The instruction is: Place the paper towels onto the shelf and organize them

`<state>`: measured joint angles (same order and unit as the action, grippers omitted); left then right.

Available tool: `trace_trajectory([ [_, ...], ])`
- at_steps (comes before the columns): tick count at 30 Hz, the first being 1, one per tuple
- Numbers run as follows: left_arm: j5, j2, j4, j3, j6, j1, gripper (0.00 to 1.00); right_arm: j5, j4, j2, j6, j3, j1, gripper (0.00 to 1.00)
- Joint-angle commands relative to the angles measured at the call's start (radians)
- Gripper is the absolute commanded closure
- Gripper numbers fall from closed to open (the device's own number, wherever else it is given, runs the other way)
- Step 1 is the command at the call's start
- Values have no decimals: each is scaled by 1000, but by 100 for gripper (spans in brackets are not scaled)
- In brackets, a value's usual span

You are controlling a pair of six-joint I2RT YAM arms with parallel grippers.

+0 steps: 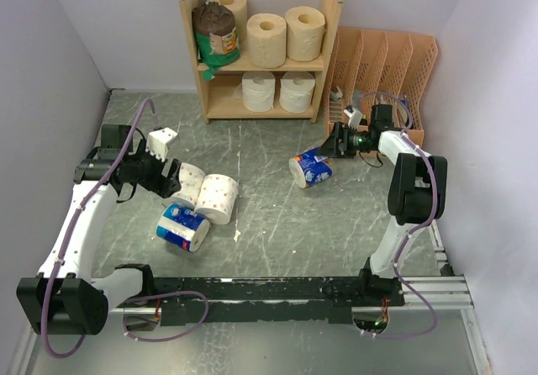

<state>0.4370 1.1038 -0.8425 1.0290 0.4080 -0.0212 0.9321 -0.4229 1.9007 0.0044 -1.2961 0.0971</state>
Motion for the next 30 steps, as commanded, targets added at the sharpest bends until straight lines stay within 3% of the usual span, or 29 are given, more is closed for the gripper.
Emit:
trace_trajectory([
  [1, -7, -10, 3, 2, -2, 6, 10, 69, 6, 3, 18, -11, -18, 29],
  [6, -9, -12, 5, 2, -1, 6, 10, 129, -72, 37, 17, -36, -26, 32],
  [11, -12, -18, 5, 1, -1, 7, 10, 194, -249, 105, -78, -81, -27, 45],
  [16, -11, -17, 1, 3, 0, 7, 10, 185, -431, 173, -234, -90, -27, 45],
  [20, -11, -19, 5, 2, -1, 7, 10, 188, -470, 194, -290, -74, -26, 47],
  [23, -11, -13, 3, 3, -2, 6, 10, 224, -438, 196, -259, -61, -26, 61],
  [27, -14, -14, 0, 3, -1, 6, 10, 244, -419, 193, -230, -71, -28, 95],
  [28, -14, -16, 3, 3, -2, 7, 10, 236, -413, 186, -219, -78, -27, 100],
  [30, -14, -14, 2, 3, -1, 6, 10, 204, -410, 140, -208, -100, -25, 100],
])
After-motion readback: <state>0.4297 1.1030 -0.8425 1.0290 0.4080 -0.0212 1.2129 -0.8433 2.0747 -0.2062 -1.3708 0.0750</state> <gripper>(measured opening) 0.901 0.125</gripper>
